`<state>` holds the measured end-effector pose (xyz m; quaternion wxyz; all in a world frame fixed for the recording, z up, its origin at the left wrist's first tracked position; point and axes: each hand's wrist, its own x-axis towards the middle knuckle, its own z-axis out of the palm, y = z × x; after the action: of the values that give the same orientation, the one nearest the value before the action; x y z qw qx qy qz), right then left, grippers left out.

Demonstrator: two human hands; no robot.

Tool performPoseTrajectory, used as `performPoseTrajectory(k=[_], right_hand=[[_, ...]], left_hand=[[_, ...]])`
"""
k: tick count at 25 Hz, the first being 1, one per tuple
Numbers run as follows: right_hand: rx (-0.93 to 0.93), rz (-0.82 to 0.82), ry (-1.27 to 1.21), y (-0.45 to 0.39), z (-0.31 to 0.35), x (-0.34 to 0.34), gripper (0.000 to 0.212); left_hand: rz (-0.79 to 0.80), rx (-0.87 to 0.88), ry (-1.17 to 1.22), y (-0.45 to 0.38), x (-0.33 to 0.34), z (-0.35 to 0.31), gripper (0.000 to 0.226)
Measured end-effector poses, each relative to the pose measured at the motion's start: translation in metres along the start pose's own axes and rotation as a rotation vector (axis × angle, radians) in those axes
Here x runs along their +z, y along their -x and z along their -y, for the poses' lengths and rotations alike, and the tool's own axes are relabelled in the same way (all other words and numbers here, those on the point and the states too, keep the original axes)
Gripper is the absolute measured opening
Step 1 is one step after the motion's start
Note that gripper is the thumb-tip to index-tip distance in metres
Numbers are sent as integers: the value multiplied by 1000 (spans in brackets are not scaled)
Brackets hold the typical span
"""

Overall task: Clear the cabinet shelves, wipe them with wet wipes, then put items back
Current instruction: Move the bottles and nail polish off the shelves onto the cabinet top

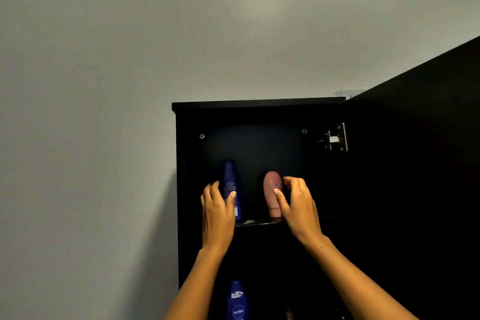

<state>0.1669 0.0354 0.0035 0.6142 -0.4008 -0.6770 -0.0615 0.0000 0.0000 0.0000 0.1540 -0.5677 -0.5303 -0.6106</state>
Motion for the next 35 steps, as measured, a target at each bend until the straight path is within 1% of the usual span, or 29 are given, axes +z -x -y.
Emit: performPoseTrajectory(k=[3,5,6,8,10,15,19,23,28,31,35], right_hand=[[193,67,-105,-20,-7,6,57],[285,181,-133,-31,-9,8,70],[312,240,-142,-33,-9,9,73],[315,307,-155,-35,-8,9,70],[313,327,-176,-36,-8,9,65],[285,273,-251,-38,-4,5,61],[287,260,-277,-34,-1,-12,52],[286,270,-344,-9,8,-40,50],[303,293,-395,59,10,-68,45],[379,326,-414,113,-9,-69,41],[551,420,-367,187,-35,-59,41]], left_hand=[[100,-141,179,-18,3,2,52],[171,-203,262,-30,4,4,46],[188,-217,290,-32,5,4,43],[180,-226,324,-37,6,8,43],[191,-250,352,-39,6,10,47],[178,-267,420,-40,2,2,49],[207,-273,490,-31,-12,-10,50],[206,-258,537,2,-30,-23,52],[270,-237,584,77,-36,-17,49],[348,-293,600,135,-31,-6,44],[461,-399,582,212,-23,21,44]])
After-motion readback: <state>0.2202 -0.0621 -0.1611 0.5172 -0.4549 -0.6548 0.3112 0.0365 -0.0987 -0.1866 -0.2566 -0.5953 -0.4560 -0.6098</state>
